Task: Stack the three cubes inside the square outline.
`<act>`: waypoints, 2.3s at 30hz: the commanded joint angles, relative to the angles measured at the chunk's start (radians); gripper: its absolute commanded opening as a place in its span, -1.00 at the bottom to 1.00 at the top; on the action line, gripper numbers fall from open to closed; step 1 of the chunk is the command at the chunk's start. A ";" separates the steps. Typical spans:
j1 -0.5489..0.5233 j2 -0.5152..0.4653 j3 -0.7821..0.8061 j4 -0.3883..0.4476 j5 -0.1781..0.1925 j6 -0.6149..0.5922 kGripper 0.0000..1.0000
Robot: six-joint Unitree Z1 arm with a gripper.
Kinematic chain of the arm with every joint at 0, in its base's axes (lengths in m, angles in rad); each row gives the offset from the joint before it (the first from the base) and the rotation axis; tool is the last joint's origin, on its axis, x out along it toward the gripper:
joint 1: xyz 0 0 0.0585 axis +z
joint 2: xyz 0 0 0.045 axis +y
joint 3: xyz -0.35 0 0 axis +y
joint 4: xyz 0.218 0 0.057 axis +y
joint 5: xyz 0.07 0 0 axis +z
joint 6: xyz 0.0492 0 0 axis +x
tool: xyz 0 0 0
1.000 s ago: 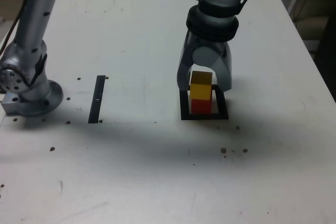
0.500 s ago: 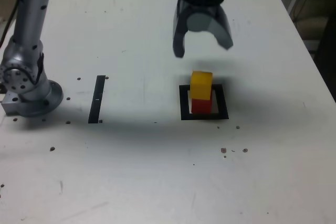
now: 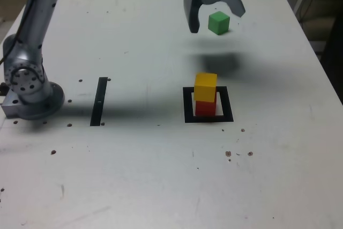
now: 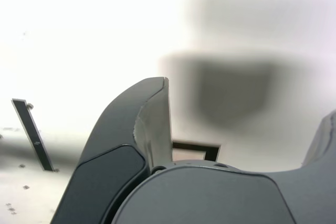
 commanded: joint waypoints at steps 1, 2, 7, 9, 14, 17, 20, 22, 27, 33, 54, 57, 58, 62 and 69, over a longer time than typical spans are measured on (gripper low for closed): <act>0.028 0.031 -0.035 0.007 -0.008 0.004 0.98; 0.039 0.042 -0.048 0.008 -0.011 0.004 0.98; 0.086 0.086 -0.107 0.017 -0.017 0.003 0.98; 0.101 0.102 -0.131 0.021 -0.017 0.000 0.98; 0.132 0.143 -0.188 0.032 -0.017 -0.016 0.98; 0.146 0.171 -0.213 0.038 -0.019 -0.036 0.98; 0.160 0.209 -0.241 0.043 -0.022 -0.065 0.98; 0.168 0.233 -0.263 0.044 -0.025 -0.079 0.98; 0.183 0.293 -0.342 0.056 -0.030 -0.093 0.98; 0.196 0.352 -0.413 0.077 -0.039 -0.106 0.96; 0.199 0.380 -0.451 0.097 -0.025 -0.134 -0.40; 0.198 0.381 -0.452 0.096 -0.024 -0.133 -0.40; 0.198 0.381 -0.452 0.096 -0.024 -0.133 -0.40; 0.197 0.381 -0.452 0.096 -0.023 -0.134 -0.40; 0.196 0.377 -0.448 0.096 -0.022 -0.131 -0.40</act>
